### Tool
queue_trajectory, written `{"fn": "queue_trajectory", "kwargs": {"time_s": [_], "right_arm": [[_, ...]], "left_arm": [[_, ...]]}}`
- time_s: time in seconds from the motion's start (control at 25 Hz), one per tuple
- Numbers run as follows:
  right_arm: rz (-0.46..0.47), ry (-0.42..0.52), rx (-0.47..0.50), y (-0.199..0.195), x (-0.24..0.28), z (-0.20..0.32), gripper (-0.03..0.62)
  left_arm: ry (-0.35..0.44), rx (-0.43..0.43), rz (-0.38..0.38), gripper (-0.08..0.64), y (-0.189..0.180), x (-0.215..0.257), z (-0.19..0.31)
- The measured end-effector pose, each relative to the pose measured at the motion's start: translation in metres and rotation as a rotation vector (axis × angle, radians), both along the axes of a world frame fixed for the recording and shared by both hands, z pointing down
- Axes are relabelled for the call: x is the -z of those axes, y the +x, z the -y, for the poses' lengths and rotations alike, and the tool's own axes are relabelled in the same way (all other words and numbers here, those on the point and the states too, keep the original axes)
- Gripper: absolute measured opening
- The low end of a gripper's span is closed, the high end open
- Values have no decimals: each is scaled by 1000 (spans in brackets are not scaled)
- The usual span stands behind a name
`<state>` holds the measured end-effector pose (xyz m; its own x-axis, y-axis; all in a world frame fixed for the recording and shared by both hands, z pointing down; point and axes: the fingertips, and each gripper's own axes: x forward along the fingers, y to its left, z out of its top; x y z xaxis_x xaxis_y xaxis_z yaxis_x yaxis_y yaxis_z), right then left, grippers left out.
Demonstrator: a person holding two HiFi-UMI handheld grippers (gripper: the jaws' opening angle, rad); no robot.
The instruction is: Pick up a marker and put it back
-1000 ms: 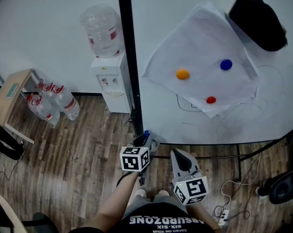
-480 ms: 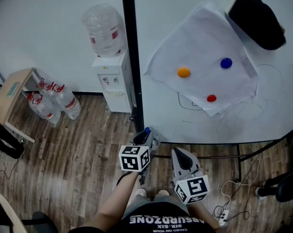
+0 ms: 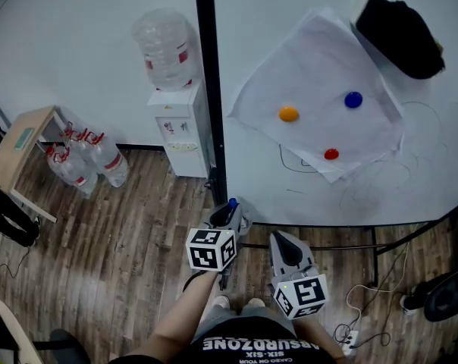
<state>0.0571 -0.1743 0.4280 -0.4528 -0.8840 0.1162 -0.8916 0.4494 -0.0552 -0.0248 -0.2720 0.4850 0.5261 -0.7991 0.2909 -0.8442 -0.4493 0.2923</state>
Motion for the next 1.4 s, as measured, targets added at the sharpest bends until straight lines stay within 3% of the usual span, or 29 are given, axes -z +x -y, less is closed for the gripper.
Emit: {"fn": "queue_trajectory", "kwargs": {"time_s": [1.16, 1.4], "right_arm": [[8, 3, 36, -12, 1, -8, -2], [8, 4, 43, -13, 1, -9, -2]], "left_arm": [[153, -6, -40, 63, -5, 63, -47], [167, -13, 11, 63, -3, 59, -58]]}}
